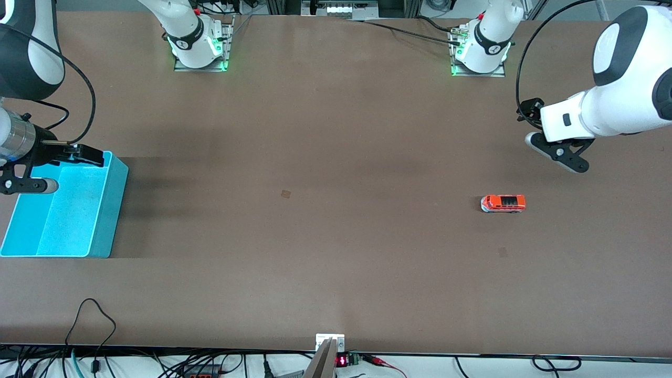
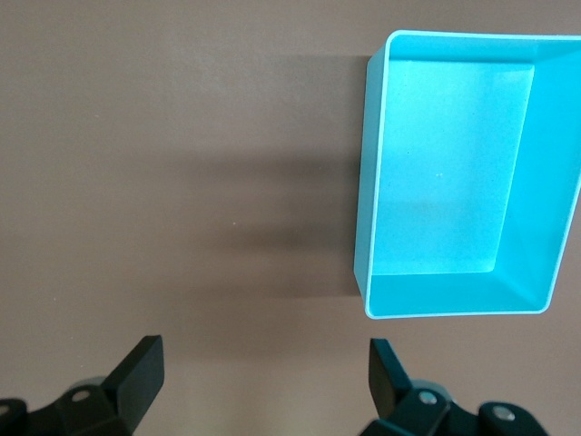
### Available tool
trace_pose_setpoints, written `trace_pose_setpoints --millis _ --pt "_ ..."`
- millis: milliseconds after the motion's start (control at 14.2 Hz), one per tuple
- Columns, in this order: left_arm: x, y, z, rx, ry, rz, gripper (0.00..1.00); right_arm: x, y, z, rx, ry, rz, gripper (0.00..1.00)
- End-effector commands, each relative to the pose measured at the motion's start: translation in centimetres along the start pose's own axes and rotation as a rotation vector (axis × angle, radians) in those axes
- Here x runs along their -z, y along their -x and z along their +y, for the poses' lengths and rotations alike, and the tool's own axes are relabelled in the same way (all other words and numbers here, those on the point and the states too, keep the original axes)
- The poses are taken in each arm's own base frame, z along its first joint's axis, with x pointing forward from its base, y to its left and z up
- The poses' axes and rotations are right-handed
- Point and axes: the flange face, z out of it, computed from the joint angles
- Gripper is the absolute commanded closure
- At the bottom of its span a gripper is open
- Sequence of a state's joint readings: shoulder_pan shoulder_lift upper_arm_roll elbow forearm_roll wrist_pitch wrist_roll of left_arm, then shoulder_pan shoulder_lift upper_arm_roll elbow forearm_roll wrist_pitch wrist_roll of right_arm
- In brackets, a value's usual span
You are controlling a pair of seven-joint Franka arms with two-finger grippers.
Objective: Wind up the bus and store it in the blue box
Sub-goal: 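Move the left gripper above the orange toy bus, then lower the open left gripper around the orange bus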
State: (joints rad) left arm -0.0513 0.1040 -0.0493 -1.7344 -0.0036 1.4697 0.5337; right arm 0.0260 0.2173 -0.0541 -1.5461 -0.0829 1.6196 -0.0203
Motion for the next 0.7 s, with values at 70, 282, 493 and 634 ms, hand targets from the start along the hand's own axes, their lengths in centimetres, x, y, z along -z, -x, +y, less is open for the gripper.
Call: trace_pose_setpoints --millis 70,282,493,634 --pt "-3.6 -2.3 -3.3 -0.322 -0.068 0.032 0.0 0.1 0.1 0.2 0.003 0.005 -0.004 0.0" --pt "-7.8 -4.1 -6.0 -0.569 -0.178 0.05 0.0 0.0 0.1 0.1 0.003 -0.008 -0.007 0.0" --pt "-13.3 -4.5 -7.2 -0.744 -0.26 0.041 0.0 -0.1 0.1 0.0 0.017 -0.01 -0.009 0.0" --pt "-15.7 -4.3 -7.4 -0.827 -0.35 0.065 0.0 0.0 0.1 -0.2 0.019 -0.022 -0.007 0.0"
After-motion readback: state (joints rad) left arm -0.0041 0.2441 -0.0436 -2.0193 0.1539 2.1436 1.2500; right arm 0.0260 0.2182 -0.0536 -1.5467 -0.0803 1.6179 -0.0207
